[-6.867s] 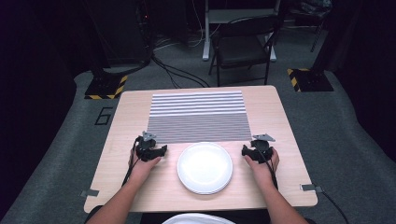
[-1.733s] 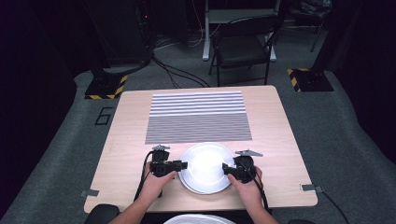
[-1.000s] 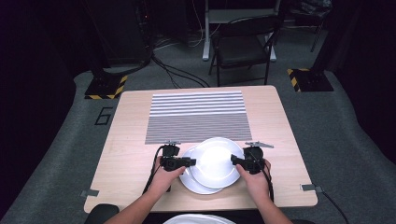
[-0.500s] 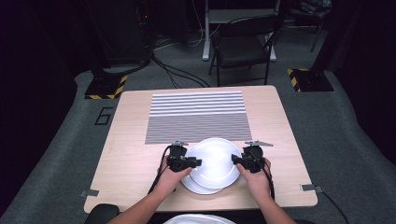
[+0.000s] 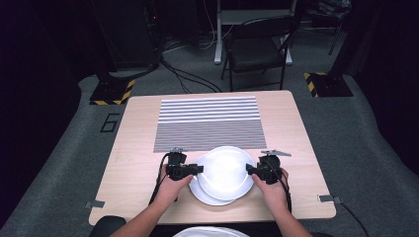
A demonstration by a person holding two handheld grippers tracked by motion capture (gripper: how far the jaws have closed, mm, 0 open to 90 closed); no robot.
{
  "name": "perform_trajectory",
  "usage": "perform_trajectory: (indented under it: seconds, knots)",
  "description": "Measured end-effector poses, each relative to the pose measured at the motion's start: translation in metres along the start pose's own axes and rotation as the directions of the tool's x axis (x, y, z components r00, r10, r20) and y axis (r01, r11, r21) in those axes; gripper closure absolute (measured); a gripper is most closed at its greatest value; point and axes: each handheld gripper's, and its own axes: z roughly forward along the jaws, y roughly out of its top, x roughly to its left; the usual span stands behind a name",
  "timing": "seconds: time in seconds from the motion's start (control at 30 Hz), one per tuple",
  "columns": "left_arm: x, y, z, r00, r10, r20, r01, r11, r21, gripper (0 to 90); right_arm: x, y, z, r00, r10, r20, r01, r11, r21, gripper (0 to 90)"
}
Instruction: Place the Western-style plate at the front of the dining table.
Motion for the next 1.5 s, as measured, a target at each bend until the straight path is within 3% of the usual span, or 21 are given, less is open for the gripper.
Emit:
perform_trajectory:
  seconds: [0.2, 0.3, 0.4, 0.5, 0.6, 0.73, 0.9, 1.2, 1.5]
  knots:
    - [0.005, -0.004, 0.004, 0.9997, -0.025, -0.001, 0.025, 0.9994, 0.022, 61.9, 0.003, -0.003, -0.002, 0.9998, 0.006, -0.021, -0.005, 1.000, 0.018, 47.5]
    - [0.002, -0.005, 0.008, 0.9996, -0.024, 0.012, 0.023, 0.9990, 0.037, 61.8, 0.005, -0.006, 0.000, 0.9995, -0.006, -0.032, 0.008, 0.999, 0.035, 47.4]
    - [-0.002, -0.005, 0.011, 1.0000, -0.007, 0.000, 0.007, 0.9993, 0.038, 60.9, 0.008, -0.008, 0.003, 0.9992, -0.014, -0.037, 0.016, 0.999, 0.050, 47.0]
    - [-0.003, -0.003, 0.013, 0.9997, -0.023, 0.002, 0.023, 0.9990, 0.039, 60.6, 0.009, -0.006, 0.003, 0.9995, 0.001, -0.032, 0.001, 0.999, 0.050, 48.1]
    - [-0.005, 0.000, 0.017, 0.9994, -0.032, 0.014, 0.031, 0.9983, 0.050, 61.4, 0.004, -0.004, 0.002, 0.9995, 0.017, -0.027, -0.016, 0.999, 0.039, 48.7]
    - [-0.012, 0.004, 0.025, 0.9999, -0.006, 0.014, 0.005, 0.9982, 0.059, 62.0, -0.003, 0.001, -0.001, 0.9993, 0.036, -0.011, -0.036, 0.999, 0.018, 49.5]
    - [-0.019, 0.009, 0.034, 0.9997, -0.003, 0.024, 0.001, 0.9980, 0.063, 62.0, -0.012, 0.007, -0.006, 0.9979, 0.064, 0.002, -0.064, 0.998, 0.004, 50.4]
    - [-0.024, 0.011, 0.039, 0.9993, 0.008, 0.037, -0.010, 0.9985, 0.054, 62.0, -0.020, 0.009, -0.014, 0.9985, 0.043, 0.034, -0.042, 0.999, -0.026, 52.7]
    - [-0.026, 0.012, 0.038, 0.9987, 0.015, 0.048, -0.017, 0.9989, 0.044, 62.0, -0.025, -0.007, -0.031, 0.9978, 0.044, 0.051, -0.043, 0.999, -0.010, 56.7]
